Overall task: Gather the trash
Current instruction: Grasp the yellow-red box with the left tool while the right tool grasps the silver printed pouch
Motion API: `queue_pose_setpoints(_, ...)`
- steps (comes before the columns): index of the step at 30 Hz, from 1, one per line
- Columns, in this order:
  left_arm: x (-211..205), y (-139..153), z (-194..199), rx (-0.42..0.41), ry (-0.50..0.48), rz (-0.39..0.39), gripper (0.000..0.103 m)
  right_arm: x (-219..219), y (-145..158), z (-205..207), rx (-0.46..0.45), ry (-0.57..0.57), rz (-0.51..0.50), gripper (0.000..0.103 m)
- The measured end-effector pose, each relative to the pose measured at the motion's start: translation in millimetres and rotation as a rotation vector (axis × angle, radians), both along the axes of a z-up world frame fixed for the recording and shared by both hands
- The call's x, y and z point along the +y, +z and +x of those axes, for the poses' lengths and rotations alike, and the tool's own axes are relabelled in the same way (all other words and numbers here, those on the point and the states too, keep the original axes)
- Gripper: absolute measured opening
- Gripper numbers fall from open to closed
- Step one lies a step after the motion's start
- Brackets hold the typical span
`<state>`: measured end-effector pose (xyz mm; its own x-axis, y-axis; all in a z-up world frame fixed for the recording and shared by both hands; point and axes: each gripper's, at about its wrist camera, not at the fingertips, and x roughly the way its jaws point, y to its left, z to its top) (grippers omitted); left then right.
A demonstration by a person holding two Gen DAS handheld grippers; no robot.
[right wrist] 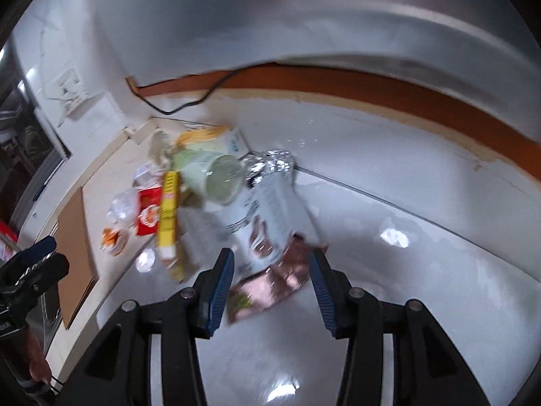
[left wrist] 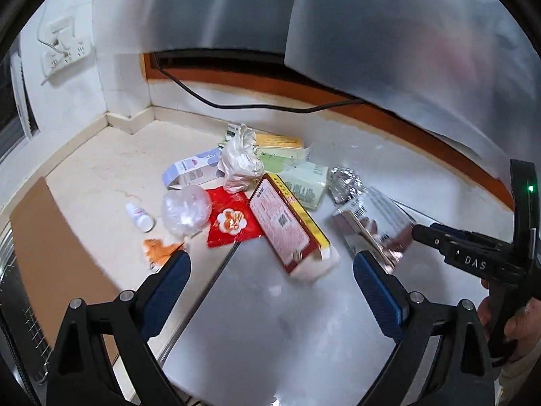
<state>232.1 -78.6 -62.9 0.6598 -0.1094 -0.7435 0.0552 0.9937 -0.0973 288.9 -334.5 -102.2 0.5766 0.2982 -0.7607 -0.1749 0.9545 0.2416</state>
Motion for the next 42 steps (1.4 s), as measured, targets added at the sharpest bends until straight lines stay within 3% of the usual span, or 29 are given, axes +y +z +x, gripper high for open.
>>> queue_pose_setpoints(9, -9.2, -37.6, 67.7, 0.096, 0.062, 0.006, 0.096, 4.8, -34.8, 46.0, 0.059, 0.039, -0.018, 0.051)
queue_pose_setpoints(17, -22.5, -50.8, 85.5, 0.125, 0.051, 0.027, 0.096, -6.1, -47.2, 59.4, 0.077, 0.040, -0.014, 0.052)
queue_pose_setpoints(21, -30.7, -56.1, 90.3, 0.136, 0.043, 0.042, 0.096, -11.8, -53.2, 63.2, 0.099, 0.059, 0.018, 0.062)
queue_pose_setpoints(28, -32.6, -70.8, 103.7, 0.184, 0.074, 0.055, 0.096, -6.1, -65.0, 68.6, 0.126, 0.102, 0.090, 0.065)
queue_pose_setpoints(31, -31.8, -76.6, 109.3, 0.204, 0.094, 0.057, 0.096, -4.3, -66.0, 66.4, 0.127, 0.123, 0.122, 0.052)
queue_pose_setpoints(33, -31.8, -80.1, 113.3, 0.216, 0.103, 0.059, 0.096, -7.4, -66.9, 63.8, 0.134, 0.132, 0.180, 0.036)
queue_pose_setpoints(35, -32.6, -82.6, 115.4, 0.226, 0.114, 0.061, 0.096, -8.2, -66.0, 59.2, 0.132, 0.137, 0.213, 0.033)
queue_pose_setpoints(38, -32.1, -84.6, 115.1, 0.244, 0.130, 0.052, 0.091, -3.0, -61.4, 49.5, 0.103, 0.142, 0.170, 0.032)
queue_pose_setpoints(42, -32.0, -83.8, 111.0, 0.248, 0.141, 0.053, 0.075, 1.2, -57.0, 39.9, 0.081, 0.142, 0.134, 0.032)
